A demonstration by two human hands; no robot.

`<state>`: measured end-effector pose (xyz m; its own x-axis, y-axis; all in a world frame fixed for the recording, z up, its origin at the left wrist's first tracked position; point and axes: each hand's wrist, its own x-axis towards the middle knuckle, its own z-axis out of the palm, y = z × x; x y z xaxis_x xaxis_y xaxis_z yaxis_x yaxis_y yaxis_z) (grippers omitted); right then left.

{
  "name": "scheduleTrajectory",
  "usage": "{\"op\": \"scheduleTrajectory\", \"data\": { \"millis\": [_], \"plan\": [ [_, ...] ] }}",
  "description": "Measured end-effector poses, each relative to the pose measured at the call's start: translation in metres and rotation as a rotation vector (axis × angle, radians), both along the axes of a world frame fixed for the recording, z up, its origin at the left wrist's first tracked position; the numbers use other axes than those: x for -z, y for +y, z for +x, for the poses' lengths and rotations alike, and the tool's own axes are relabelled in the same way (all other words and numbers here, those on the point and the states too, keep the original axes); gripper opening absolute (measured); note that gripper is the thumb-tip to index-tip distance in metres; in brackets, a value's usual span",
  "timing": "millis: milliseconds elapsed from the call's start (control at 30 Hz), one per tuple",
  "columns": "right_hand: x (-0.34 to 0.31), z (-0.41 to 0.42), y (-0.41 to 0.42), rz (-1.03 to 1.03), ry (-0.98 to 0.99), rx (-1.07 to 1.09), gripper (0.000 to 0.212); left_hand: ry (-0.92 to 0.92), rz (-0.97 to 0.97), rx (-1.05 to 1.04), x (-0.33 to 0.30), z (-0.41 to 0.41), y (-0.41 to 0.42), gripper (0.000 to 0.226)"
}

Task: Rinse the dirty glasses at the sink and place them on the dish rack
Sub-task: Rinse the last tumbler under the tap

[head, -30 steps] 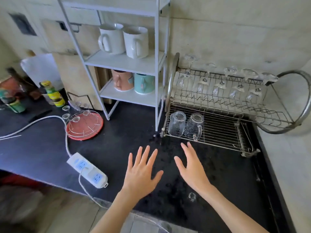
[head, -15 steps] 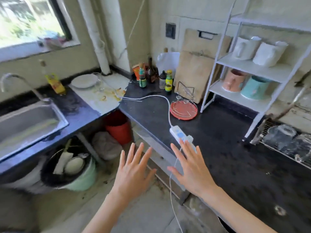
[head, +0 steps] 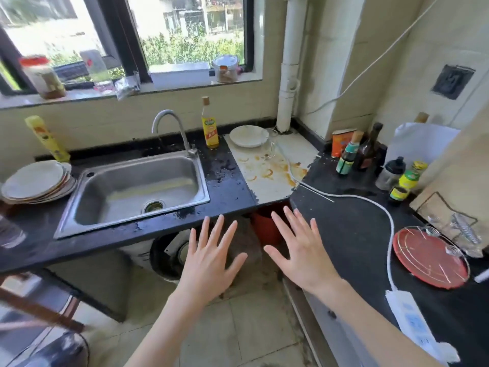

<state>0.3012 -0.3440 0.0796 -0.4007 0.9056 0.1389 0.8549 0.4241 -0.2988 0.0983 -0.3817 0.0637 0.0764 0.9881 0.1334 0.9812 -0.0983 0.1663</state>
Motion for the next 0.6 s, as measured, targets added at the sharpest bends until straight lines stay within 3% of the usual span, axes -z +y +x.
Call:
{"op": "scheduleTrajectory", "data": {
  "millis": [300, 600],
  "plan": [
    [-0.007, -0.036, 0.143, -0.089, -0.089, -0.049, 0.067, 0.006, -0.111, -0.123, 0.001, -0.035, 0.107, 0.097],
    [0.013, -0.069, 0.28, -0.181, -0.091, 0.011, 0.064, -0.023, -0.208, -0.071, 0.027, -0.081, 0.243, 0.106]
  ]
}}
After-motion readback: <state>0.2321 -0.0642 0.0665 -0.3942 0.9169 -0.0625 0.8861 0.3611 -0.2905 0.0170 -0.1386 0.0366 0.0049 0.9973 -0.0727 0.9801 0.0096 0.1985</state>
